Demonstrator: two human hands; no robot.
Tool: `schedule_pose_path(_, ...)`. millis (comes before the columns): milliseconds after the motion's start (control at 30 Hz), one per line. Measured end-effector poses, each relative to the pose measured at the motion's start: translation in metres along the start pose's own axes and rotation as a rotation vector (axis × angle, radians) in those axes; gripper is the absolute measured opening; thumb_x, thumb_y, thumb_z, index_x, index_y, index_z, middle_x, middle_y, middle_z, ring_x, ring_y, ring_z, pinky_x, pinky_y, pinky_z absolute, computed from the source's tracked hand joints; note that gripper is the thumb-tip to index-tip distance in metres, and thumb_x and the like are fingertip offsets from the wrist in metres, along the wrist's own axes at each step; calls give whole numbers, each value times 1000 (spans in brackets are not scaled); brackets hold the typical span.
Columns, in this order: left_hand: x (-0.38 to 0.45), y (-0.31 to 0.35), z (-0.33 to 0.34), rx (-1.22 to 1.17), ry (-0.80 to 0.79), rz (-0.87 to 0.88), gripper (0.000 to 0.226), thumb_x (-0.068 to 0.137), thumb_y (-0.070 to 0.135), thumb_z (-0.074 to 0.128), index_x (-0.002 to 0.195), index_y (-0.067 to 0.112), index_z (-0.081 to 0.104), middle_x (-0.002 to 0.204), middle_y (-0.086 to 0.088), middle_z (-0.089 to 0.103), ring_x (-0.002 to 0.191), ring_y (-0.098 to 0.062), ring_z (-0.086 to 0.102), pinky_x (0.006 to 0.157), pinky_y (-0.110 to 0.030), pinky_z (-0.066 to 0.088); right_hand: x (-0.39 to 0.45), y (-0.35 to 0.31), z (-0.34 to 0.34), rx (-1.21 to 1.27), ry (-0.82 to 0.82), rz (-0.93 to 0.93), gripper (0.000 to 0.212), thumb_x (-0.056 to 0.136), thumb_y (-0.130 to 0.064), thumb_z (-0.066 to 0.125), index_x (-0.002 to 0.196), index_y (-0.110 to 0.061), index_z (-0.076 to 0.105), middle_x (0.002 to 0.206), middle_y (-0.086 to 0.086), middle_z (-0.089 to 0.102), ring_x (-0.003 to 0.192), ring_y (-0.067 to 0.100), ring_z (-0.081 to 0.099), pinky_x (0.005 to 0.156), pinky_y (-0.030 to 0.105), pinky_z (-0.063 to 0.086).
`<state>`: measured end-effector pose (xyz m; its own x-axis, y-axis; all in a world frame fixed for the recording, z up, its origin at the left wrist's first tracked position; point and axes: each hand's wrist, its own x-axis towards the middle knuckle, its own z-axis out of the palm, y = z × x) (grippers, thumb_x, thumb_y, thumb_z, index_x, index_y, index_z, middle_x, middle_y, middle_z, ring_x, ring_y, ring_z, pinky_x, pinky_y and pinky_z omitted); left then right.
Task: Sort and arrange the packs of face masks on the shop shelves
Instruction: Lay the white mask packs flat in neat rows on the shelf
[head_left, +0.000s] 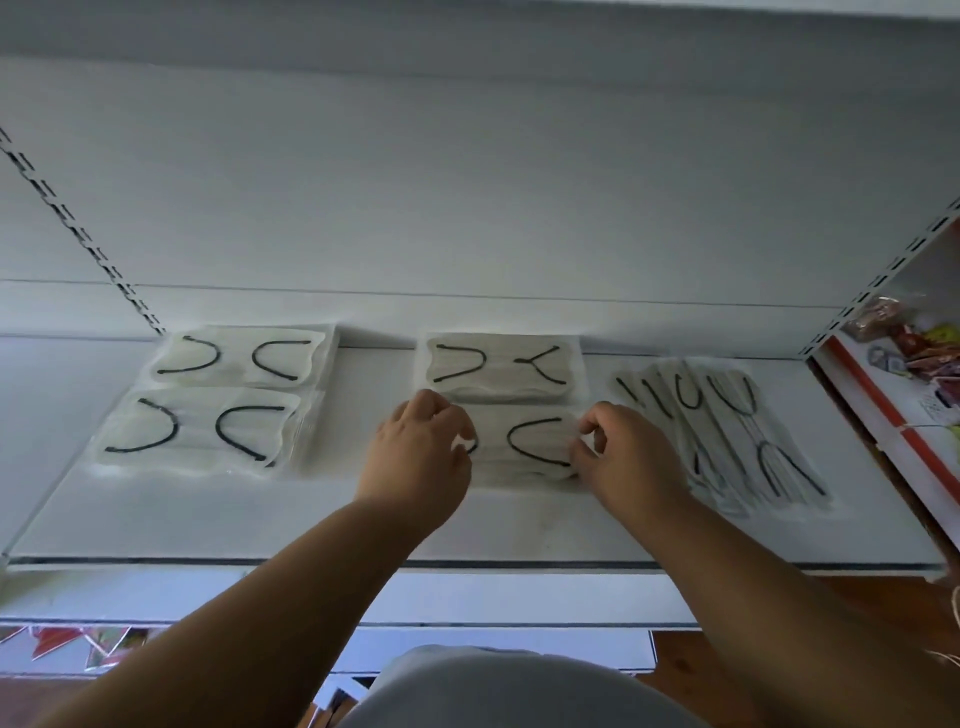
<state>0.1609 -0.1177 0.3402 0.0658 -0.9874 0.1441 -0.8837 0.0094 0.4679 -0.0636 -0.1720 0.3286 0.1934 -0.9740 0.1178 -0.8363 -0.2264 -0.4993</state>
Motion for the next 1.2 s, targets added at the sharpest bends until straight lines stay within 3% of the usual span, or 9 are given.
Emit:
schedule_pose_path(300,8,83,27,-258,-220,83,26,90,14,59,107,32,66,110,13,56,87,-4,61,77,-15,50,-11,48,-43,46,68,1,11,90,-26,65,86,-17,64,81,-3,62,74,14,58,64,28,45)
schedule_pose_path(367,11,106,37,-429,-326,-54,24,92,14,61,108,31,65,107,13,62,89,-4,63,71,-9,48,-10,70,-54,0,97,48,10,91,-24,63,94,-15,67,92,0,64,86,18,60,73,29,46)
schedule_pose_path(500,25,158,53,-1127,-561,-540,23,95,12,62,118,19,63,124,-7,63,116,-22,59,102,-38,50,-2,117,-70,-128,-98,276,21,84,-37,54,93,-21,63,96,-1,64,90,22,62,80,39,55)
schedule_pose_path(667,49,201,81,-1030,-395,-725,33,97,16,59,128,6,58,90,3,54,92,-18,54,102,-45,46,-6,148,-77,55,-156,163,17,87,-35,47,94,-29,61,100,-4,62,93,17,60,80,35,54)
schedule_pose_path(833,62,225,106,-1113,-192,-956,11,91,13,67,93,3,67,92,-14,67,85,-28,67,85,-43,58,-7,164,-91,18,-226,142,19,85,-33,48,89,-25,64,94,-5,62,87,17,61,77,39,56)
schedule_pose_path(933,65,236,120,-1071,-166,-980,14,87,16,72,89,3,66,79,-15,63,71,-28,60,67,-36,51,-11,169,-87,181,-282,6,17,95,-18,52,104,-22,66,101,-8,56,95,14,57,82,24,46)
schedule_pose_path(1033,61,241,124,-975,-173,-876,8,87,12,71,90,6,66,85,-14,66,70,-23,61,60,-28,48,-18,172,-86,382,-232,-12,19,97,-13,55,113,-18,64,106,-8,55,102,14,56,91,27,48)
schedule_pose_path(1133,51,238,119,-1155,-148,-803,14,88,2,68,102,3,71,99,-19,75,86,-32,73,78,-41,61,-16,182,-87,444,-56,69,39,90,-24,70,125,-22,55,115,-10,52,107,11,53,93,30,50)
schedule_pose_path(1200,41,233,113,-1301,-140,-779,23,88,-1,67,111,-2,69,107,-22,73,99,-38,72,89,-50,58,-9,182,-96,531,-127,198,53,85,-30,77,128,-25,48,115,-8,57,100,12,59,84,33,56)
